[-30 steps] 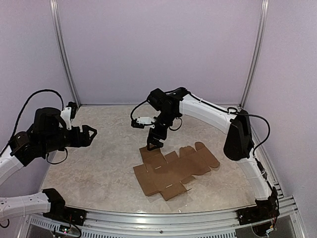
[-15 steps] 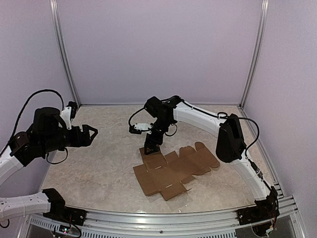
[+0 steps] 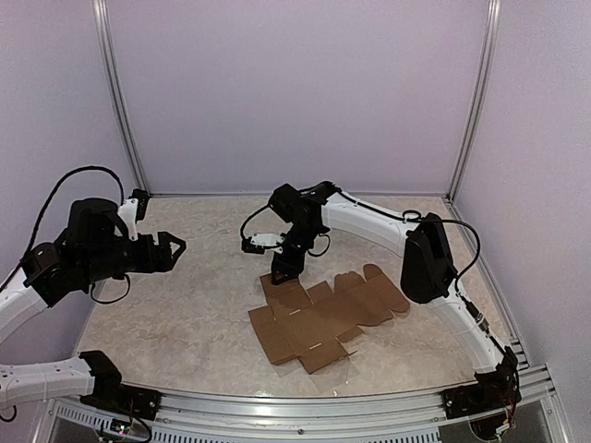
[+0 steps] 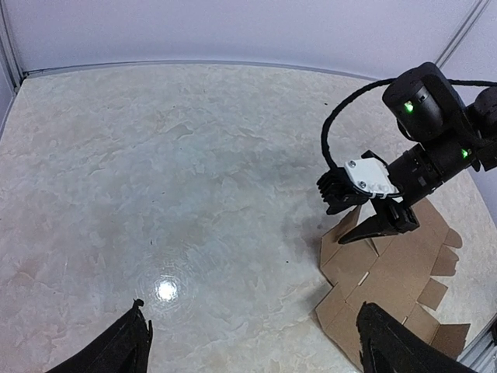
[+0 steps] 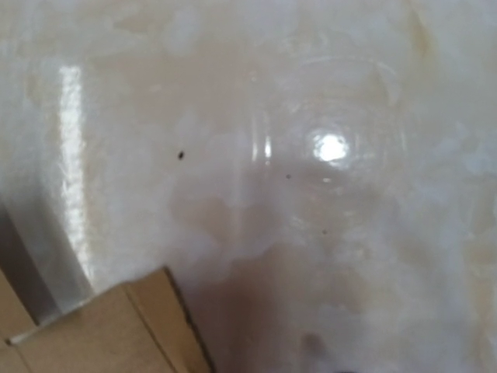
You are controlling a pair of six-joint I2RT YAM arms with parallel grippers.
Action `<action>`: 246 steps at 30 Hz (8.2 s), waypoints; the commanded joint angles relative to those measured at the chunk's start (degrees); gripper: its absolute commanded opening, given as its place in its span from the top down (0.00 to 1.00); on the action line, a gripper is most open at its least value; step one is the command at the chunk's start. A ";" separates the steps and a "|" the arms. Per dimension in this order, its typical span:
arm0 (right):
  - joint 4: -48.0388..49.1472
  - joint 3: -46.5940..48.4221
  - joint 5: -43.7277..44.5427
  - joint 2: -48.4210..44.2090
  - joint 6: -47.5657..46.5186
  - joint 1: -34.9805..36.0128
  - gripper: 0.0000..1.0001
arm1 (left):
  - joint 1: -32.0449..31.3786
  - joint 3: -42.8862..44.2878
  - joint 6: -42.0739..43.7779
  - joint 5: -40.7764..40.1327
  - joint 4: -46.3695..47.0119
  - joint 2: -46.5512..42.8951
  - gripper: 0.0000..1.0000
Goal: Fold the paper box
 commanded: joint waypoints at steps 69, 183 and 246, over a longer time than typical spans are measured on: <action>97.81 -101.61 47.52 -56.88 55.27 9.50 1.00 | 3.24 12.46 -1.19 22.02 17.47 32.96 0.25; 24.79 -59.21 -5.77 -45.50 20.48 -4.44 1.00 | -19.10 8.63 19.38 9.78 29.74 42.80 1.00; 51.03 -74.38 36.88 -45.89 16.67 8.45 1.00 | -9.03 -2.90 -14.41 12.78 32.10 42.95 1.00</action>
